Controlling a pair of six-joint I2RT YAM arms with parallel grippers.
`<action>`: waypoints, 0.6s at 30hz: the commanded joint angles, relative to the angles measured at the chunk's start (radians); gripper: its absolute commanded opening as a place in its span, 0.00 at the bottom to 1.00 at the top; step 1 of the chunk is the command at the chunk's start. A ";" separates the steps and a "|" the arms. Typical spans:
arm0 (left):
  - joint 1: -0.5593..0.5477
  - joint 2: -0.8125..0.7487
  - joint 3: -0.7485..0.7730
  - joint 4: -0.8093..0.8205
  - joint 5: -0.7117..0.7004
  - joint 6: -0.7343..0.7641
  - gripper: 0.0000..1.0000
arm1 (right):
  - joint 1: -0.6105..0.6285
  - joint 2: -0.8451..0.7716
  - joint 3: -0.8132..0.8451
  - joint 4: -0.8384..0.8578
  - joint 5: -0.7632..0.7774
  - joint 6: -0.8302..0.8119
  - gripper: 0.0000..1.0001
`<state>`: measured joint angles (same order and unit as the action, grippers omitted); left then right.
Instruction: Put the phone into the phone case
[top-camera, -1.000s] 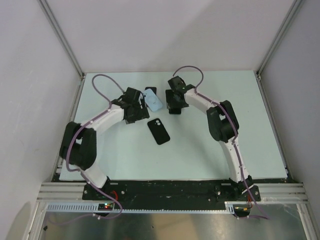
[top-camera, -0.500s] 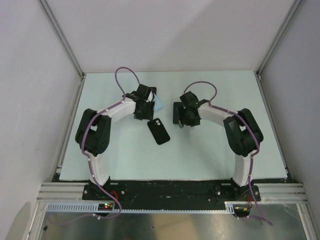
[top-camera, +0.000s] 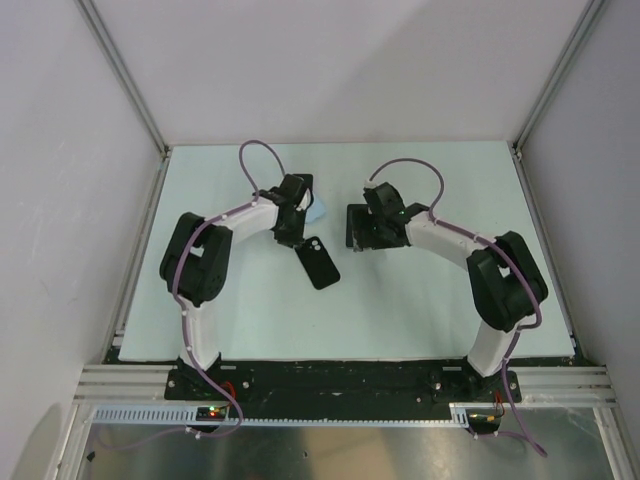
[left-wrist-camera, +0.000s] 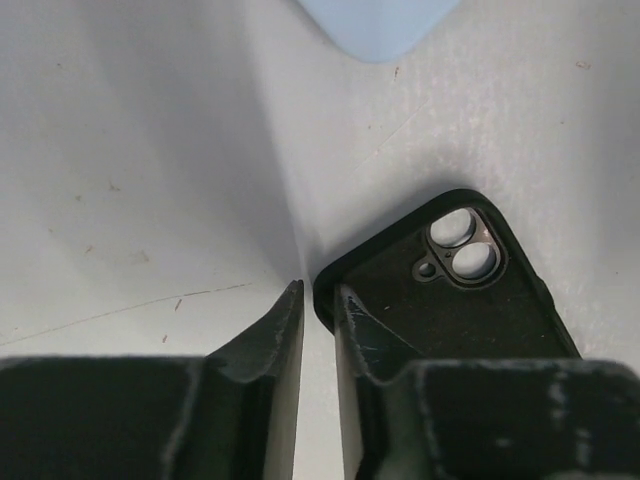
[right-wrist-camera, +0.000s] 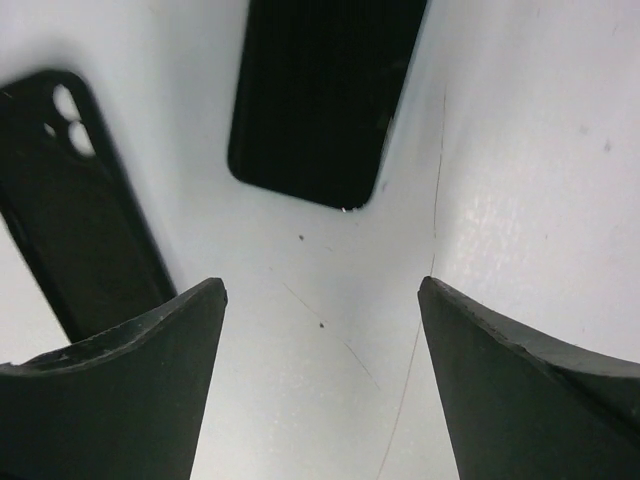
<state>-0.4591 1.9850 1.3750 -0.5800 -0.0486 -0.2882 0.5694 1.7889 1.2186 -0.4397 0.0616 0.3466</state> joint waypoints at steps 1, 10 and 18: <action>-0.028 -0.036 -0.073 -0.007 -0.090 -0.092 0.17 | 0.001 -0.030 0.044 0.114 0.027 -0.018 0.87; -0.039 -0.219 -0.296 -0.002 -0.140 -0.393 0.00 | -0.001 0.188 0.272 0.059 0.140 -0.043 0.99; -0.051 -0.385 -0.425 0.004 -0.086 -0.546 0.02 | -0.002 0.310 0.402 0.010 0.161 -0.031 0.99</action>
<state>-0.4969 1.6890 0.9928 -0.5243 -0.1535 -0.7162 0.5694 2.0670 1.5475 -0.4038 0.1787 0.3157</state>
